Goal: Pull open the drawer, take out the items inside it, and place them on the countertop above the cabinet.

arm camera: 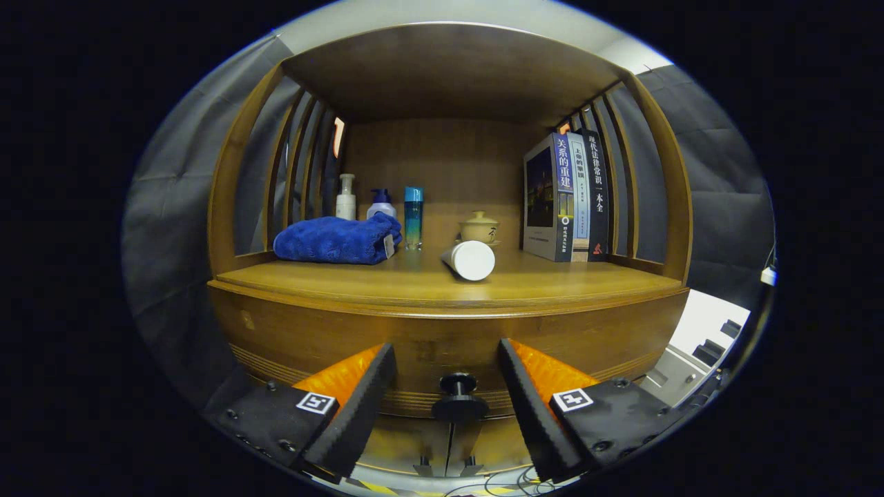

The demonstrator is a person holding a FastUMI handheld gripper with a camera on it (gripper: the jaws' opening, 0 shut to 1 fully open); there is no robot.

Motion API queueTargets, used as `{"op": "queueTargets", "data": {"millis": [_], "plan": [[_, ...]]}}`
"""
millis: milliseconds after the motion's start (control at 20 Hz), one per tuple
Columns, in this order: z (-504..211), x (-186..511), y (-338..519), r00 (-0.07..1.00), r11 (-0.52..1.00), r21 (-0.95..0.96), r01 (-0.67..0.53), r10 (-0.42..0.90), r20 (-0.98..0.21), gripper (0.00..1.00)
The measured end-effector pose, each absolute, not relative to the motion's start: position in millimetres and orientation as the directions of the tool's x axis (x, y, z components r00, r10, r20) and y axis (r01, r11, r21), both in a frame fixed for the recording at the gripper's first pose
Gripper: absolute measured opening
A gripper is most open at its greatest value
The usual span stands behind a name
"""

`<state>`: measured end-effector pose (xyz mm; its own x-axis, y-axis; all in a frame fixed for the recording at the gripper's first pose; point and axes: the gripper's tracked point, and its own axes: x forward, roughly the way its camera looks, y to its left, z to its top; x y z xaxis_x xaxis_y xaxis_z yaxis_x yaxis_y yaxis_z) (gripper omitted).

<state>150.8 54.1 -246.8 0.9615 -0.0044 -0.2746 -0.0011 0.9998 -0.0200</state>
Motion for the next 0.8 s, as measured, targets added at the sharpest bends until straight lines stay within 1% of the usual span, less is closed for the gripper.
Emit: {"op": "queueTargets", "data": {"millis": [100, 250, 500, 800], "plan": [[-231.9, 143.0, 51.1, 0.971, 1.000, -0.022, -0.001, -0.004, -0.240, 0.99], [-208.5, 116.7, 51.6, 0.973, 1.000, 0.002, -0.017, 0.017, -0.228, 0.98], [-146.1, 69.5, 49.3, 0.983, 0.996, 0.068, -0.054, 0.065, -0.174, 0.98], [-95.8, 14.8, 40.7, 0.985, 0.995, 0.052, -0.084, 0.091, -0.149, 0.98]]}}
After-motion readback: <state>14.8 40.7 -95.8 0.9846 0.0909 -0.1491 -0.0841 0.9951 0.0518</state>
